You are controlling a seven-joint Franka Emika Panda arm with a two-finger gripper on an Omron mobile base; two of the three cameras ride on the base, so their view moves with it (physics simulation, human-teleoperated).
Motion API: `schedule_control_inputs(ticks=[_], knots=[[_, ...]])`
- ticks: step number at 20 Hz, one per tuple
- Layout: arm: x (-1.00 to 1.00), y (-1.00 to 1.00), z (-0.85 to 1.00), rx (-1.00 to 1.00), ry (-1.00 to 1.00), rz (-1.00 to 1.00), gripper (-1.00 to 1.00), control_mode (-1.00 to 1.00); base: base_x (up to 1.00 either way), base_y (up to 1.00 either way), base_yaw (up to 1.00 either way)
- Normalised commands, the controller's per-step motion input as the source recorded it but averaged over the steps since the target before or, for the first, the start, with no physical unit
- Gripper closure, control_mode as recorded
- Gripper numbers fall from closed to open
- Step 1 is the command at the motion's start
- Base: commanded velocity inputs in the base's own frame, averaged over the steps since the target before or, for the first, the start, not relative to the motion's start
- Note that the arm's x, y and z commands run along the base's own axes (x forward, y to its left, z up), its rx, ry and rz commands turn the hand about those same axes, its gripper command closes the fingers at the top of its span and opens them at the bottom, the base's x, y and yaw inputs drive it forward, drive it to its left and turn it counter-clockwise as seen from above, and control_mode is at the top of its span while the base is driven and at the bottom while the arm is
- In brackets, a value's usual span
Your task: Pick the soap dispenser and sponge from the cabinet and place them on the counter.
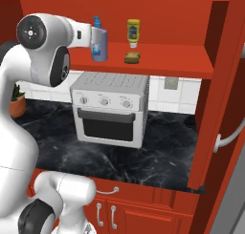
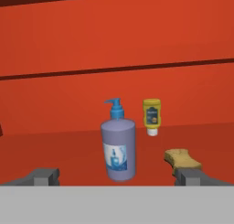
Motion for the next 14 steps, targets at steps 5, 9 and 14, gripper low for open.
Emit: schedule_control_inputs(ticks=[5,9,14], knots=[[0.16,0.0,0.0,0.0,0.0,0.0,-1.0,-1.0,0.0,0.0,0.0],[0.17,0.0,0.0,0.0,0.0,0.01,-1.0,-1.0,0.0,0.0,0.0],[0.19,0.0,0.0,0.0,0.01,0.0,-1.0,-1.0,0.0,0.0,0.0]])
